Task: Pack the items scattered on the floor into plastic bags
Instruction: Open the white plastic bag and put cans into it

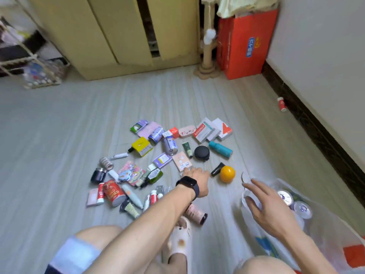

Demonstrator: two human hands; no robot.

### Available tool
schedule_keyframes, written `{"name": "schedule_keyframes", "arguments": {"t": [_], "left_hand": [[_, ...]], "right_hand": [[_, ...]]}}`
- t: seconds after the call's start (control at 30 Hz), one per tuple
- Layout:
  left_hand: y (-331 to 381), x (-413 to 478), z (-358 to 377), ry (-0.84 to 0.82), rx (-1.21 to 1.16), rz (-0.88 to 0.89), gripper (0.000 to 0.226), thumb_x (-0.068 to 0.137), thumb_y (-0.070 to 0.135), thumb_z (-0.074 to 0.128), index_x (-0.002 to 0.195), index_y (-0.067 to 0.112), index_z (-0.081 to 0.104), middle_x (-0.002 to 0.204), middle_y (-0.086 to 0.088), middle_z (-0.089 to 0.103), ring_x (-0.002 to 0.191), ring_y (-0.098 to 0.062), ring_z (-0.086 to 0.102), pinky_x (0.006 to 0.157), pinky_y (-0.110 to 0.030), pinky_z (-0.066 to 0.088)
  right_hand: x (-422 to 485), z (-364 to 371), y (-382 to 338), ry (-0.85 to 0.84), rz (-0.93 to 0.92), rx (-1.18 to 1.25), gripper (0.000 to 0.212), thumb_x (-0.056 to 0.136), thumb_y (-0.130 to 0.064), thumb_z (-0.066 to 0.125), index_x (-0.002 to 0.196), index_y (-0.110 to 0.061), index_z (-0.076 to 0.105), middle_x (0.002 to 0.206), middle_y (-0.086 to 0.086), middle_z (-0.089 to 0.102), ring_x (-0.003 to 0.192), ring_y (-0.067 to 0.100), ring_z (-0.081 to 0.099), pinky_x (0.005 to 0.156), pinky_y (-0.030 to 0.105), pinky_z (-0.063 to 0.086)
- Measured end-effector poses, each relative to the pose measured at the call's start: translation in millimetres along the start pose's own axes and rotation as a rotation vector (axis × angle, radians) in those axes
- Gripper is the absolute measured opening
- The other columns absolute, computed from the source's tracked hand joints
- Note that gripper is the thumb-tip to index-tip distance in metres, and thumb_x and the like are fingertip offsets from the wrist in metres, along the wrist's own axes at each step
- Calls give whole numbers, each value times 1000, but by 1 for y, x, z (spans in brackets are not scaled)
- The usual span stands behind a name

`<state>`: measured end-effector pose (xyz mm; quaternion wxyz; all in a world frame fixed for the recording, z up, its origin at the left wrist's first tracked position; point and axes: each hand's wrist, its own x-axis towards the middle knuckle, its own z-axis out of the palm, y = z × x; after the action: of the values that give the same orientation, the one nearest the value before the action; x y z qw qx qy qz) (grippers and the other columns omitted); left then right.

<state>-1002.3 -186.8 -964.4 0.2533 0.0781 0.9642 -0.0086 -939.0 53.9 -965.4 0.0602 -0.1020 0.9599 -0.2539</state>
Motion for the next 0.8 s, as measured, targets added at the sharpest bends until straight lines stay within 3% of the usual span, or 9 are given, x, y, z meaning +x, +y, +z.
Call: {"name": "schedule_keyframes", "arguments": {"t": [0.2, 0.43, 0.57, 0.7, 0.8], "left_hand": [[-111, -83, -41, 98, -27, -241, 46, 89, 33, 54, 132, 18, 50, 135, -12, 52, 127, -32, 47, 105, -47, 34], [-213, -160, -66, 227, -106, -449, 55, 84, 38, 56, 138, 28, 46, 140, -5, 48, 130, -28, 45, 105, -47, 34], [-253, -192, -54, 236, -175, -553, 63, 85, 42, 57, 144, 31, 39, 144, -6, 43, 132, -30, 43, 105, -44, 33], [-276, -208, -27, 182, -253, -645, 58, 85, 43, 56, 140, 31, 42, 138, -6, 45, 128, -31, 45, 102, -43, 34], [-288, -204, -4, 144, -307, -659, 59, 84, 44, 56, 139, 30, 40, 138, -6, 44, 127, -31, 45, 100, -43, 34]], "right_hand": [[47, -26, -114, -55, -332, -103, 38, 92, -31, 64, 130, -29, 62, 144, 1, 55, 134, 26, 49, 109, 37, 41], [78, -36, -227, -57, -591, -175, 41, 93, -31, 59, 134, -26, 59, 144, 1, 54, 134, 26, 49, 108, 34, 40], [88, -32, -260, -104, -610, -277, 46, 96, -32, 55, 141, -29, 50, 147, -1, 50, 136, 25, 44, 107, 33, 36], [98, -19, -274, -165, -619, -345, 48, 96, -39, 51, 144, -35, 45, 150, -5, 46, 137, 23, 42, 103, 41, 45], [108, -4, -277, -190, -640, -381, 46, 96, -40, 50, 141, -32, 49, 151, -3, 46, 137, 23, 42, 106, 41, 44]]}}
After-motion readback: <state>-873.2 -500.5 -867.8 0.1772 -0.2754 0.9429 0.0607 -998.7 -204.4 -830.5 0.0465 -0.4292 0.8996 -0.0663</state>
